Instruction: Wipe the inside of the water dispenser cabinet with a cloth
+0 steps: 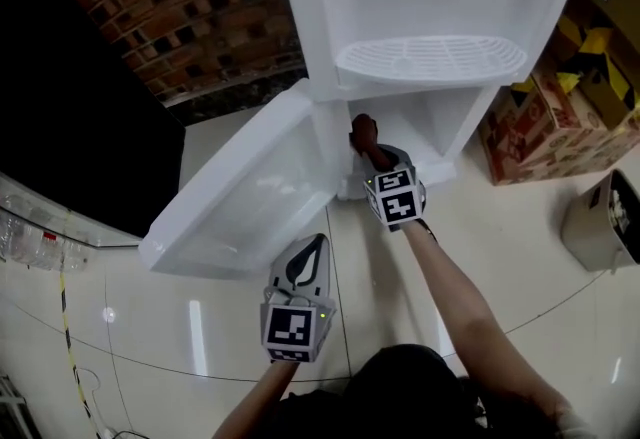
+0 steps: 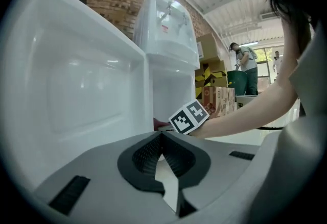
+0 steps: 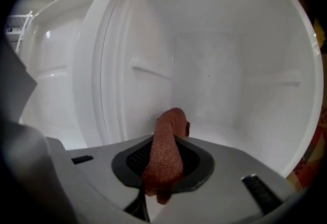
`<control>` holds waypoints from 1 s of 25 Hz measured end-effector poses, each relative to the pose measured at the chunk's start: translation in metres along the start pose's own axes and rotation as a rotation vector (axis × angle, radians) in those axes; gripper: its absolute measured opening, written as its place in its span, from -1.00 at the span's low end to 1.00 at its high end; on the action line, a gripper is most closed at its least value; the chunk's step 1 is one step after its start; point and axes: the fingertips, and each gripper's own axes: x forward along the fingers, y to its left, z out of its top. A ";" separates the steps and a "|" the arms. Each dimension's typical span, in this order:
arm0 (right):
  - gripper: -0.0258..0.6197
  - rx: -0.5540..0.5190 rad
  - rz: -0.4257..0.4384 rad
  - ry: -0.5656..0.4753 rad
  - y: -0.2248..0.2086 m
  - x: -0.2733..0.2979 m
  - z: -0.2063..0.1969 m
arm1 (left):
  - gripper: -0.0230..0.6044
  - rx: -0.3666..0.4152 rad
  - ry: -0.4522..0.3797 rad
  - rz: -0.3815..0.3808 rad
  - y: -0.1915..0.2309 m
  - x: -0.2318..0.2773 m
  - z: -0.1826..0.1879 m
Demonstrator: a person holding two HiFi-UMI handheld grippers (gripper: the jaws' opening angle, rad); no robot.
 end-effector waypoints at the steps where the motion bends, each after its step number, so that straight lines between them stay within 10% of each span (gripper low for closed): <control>1: -0.68 0.006 0.003 0.002 0.002 0.000 -0.001 | -0.97 0.000 0.000 -0.006 -0.003 0.003 0.001; 16: -0.68 0.059 -0.235 0.076 -0.124 -0.036 -0.043 | -0.97 0.015 0.022 -0.020 -0.010 0.005 -0.003; 25: -0.68 0.077 -0.251 0.051 -0.123 -0.050 -0.028 | -0.97 0.026 0.023 -0.019 -0.011 0.002 -0.001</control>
